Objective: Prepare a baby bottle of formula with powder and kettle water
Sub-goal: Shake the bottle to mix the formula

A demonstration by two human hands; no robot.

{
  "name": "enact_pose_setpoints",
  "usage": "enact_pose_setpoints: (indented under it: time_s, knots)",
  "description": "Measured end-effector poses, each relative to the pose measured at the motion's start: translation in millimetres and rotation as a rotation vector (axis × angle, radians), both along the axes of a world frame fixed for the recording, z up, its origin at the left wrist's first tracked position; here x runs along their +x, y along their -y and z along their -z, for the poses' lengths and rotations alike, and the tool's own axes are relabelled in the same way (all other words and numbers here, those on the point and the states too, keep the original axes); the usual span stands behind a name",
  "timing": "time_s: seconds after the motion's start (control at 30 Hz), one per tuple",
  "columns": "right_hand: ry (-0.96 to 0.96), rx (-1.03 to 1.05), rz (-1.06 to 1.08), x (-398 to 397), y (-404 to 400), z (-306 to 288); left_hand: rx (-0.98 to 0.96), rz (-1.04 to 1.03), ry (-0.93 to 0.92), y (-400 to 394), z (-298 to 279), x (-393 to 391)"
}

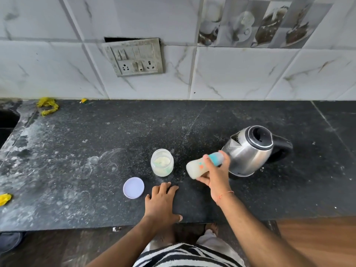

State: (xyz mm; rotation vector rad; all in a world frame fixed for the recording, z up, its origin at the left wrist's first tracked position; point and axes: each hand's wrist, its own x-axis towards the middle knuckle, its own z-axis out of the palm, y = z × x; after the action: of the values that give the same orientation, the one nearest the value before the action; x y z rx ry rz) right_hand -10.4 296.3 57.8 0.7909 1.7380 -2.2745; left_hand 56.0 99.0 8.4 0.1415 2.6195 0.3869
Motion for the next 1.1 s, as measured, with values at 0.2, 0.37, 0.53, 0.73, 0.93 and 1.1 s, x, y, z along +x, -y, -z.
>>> enact_pose_setpoints:
  time_s: [0.2, 0.37, 0.53, 0.73, 0.93, 1.1]
  knots:
    - [0.052, 0.127, -0.389, 9.4, 6.2, -1.9, 0.002, -0.003, 0.010, 1.8, 3.9, 2.9]
    - [0.022, 0.039, -0.192, 3.8, 3.8, -4.5, 0.004, 0.001, 0.040, -0.8, 6.8, 3.9]
    - [0.029, 0.007, -0.041, -5.7, -3.4, -2.5, -0.008, 0.035, 0.038, 0.7, 7.2, 3.5]
    - [0.140, 0.007, -0.231, -6.4, -5.8, -4.3, -0.018, 0.048, 0.055, 1.5, 12.6, 7.6]
    - [0.176, -0.081, -0.350, -2.3, 6.5, -4.7, -0.003, 0.043, 0.081, -0.7, 13.3, 6.4]
    - [0.079, 0.047, -0.138, -7.1, 12.4, 2.8, -0.010, 0.052, 0.084, -1.8, 12.4, 4.2]
